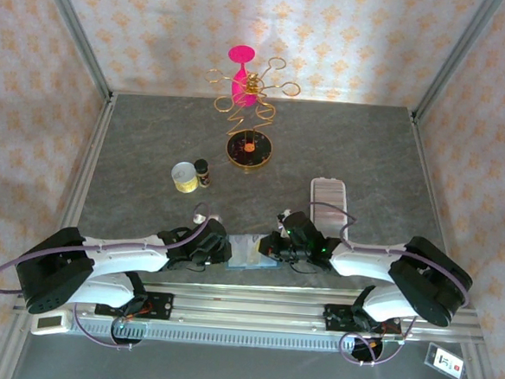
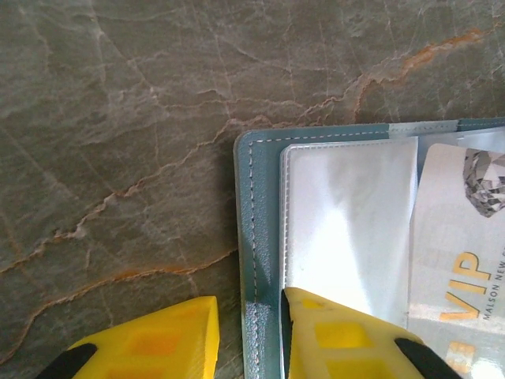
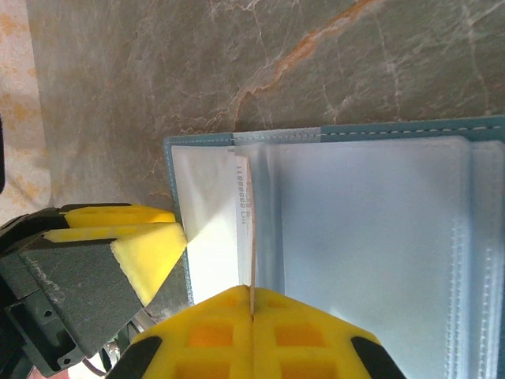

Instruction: Put the credit cards into the card holder

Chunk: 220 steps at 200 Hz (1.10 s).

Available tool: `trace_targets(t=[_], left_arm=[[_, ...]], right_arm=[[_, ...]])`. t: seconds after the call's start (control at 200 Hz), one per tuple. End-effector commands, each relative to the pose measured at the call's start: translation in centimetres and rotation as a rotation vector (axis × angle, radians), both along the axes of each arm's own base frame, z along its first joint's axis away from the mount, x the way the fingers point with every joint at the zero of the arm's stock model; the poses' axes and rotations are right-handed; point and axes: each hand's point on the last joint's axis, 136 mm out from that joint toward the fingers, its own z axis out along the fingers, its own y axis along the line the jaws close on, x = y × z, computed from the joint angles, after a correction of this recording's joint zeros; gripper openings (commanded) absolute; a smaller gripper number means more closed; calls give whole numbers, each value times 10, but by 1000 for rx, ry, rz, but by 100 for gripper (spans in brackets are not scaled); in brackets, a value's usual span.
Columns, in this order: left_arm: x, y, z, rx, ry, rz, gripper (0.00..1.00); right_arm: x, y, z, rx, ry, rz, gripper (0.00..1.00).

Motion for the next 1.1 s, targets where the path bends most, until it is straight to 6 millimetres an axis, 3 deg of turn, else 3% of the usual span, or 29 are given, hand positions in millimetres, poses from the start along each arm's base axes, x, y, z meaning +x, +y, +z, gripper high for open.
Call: trace_targets(t=[0.0, 0.546, 1.096], left_arm=[[-12, 4, -18, 31, 46, -17, 24], [-15, 2, -22, 37, 55, -34, 20], [-16, 6, -25, 51, 52, -34, 19]], right_arm=[[-1, 9, 3, 21, 7, 25, 0], [2, 28, -4, -3, 28, 85, 1], [-16, 12, -11, -118, 48, 190, 0]])
